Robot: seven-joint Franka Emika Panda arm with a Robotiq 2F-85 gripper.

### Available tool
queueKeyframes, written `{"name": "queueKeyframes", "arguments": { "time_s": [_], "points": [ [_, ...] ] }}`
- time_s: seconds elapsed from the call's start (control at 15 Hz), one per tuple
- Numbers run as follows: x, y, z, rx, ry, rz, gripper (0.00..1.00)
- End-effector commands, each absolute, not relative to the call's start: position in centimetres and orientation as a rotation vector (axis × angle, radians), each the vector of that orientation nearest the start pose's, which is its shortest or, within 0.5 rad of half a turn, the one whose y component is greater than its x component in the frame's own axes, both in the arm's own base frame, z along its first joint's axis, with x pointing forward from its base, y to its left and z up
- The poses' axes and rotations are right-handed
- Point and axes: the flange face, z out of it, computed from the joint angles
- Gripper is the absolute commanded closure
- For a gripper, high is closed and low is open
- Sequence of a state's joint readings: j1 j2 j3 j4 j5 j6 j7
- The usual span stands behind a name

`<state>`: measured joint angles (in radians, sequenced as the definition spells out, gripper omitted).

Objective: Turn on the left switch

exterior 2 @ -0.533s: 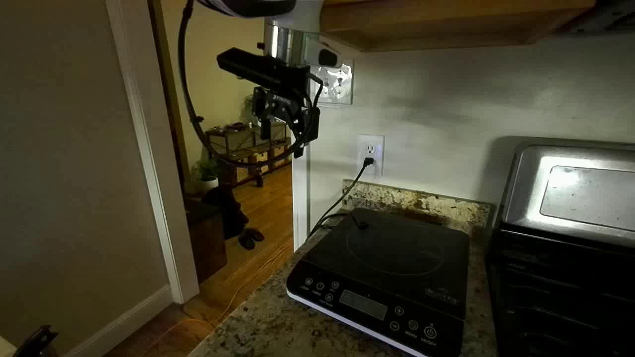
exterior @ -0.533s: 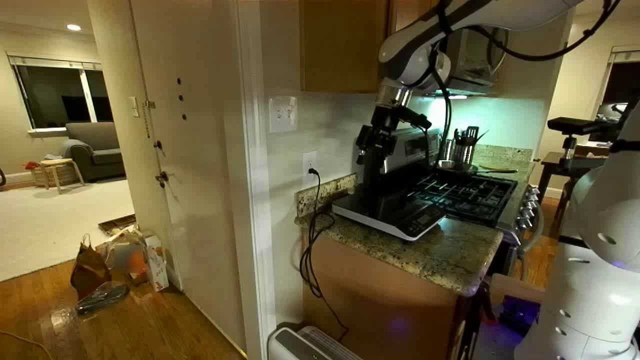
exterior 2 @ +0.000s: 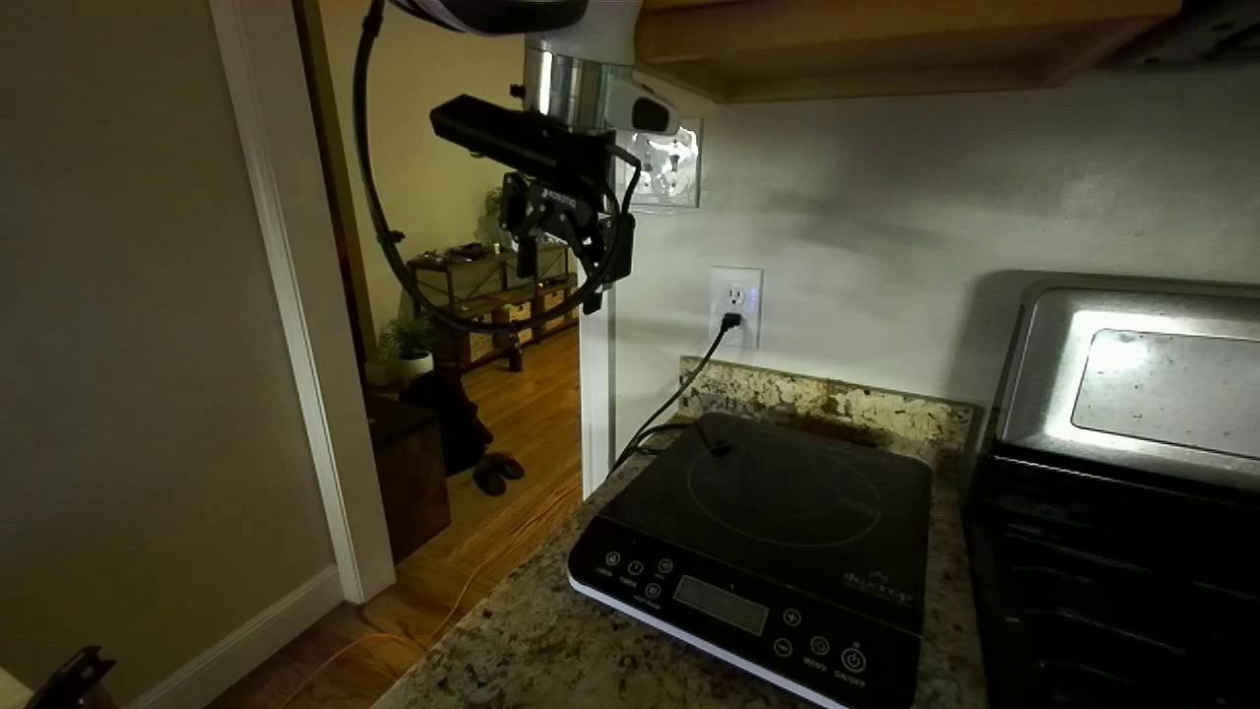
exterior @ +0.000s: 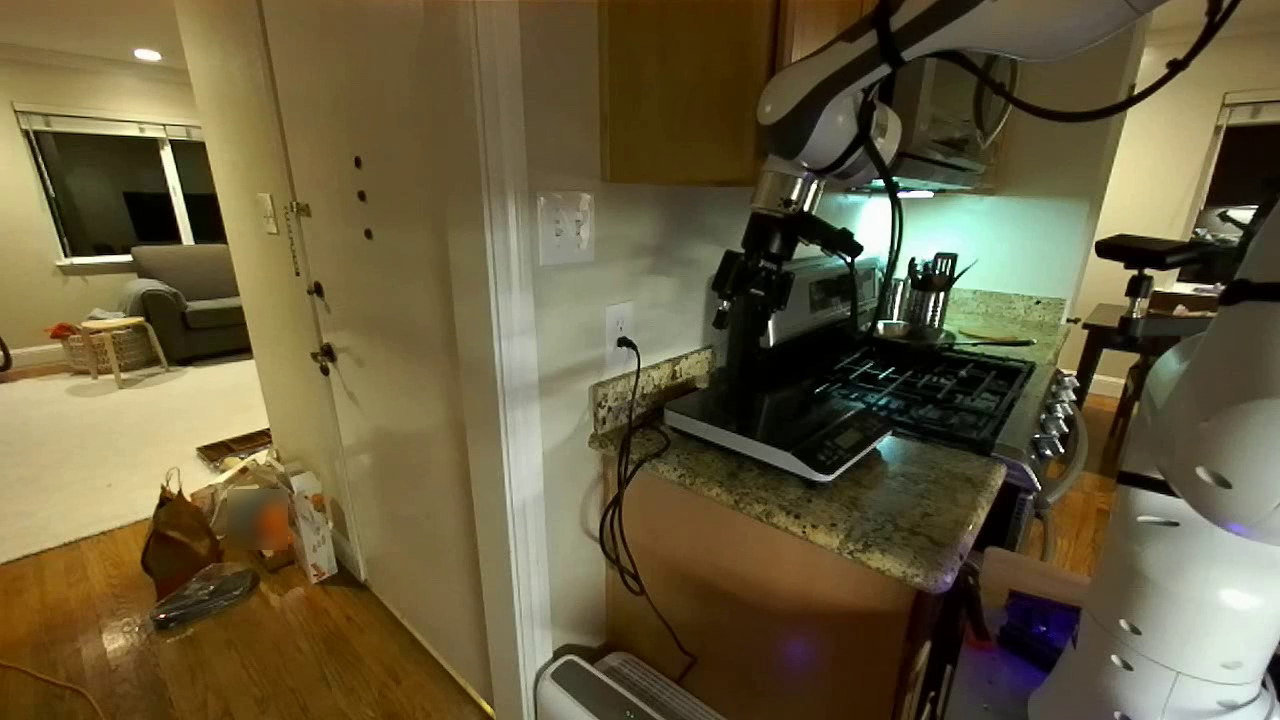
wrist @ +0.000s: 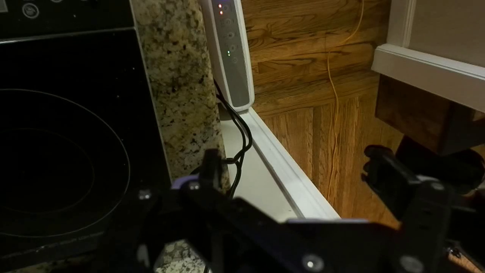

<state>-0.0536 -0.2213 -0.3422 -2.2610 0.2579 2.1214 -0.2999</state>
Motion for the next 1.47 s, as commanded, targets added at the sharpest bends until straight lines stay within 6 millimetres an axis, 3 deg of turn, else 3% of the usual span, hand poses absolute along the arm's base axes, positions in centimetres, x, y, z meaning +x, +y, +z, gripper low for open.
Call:
{"name": "queueKeyframes", "arguments": {
  "time_s": [0.0,0.33,0.67,1.07,1.4],
  "points": [
    [44.2,-17.4,45.3,-2.883,0.291,-0.243,0.0],
    [40.0,-13.2,43.0,-2.949,0.135,-0.176,0.0],
    [38.2,-9.3,42.8,-3.012,-0.034,-0.24,0.0],
    [40.9,-5.5,44.9,-3.035,-0.255,-0.473,0.0],
    [45.5,-5.7,46.8,-3.029,-0.279,-0.585,0.0]
  ]
}}
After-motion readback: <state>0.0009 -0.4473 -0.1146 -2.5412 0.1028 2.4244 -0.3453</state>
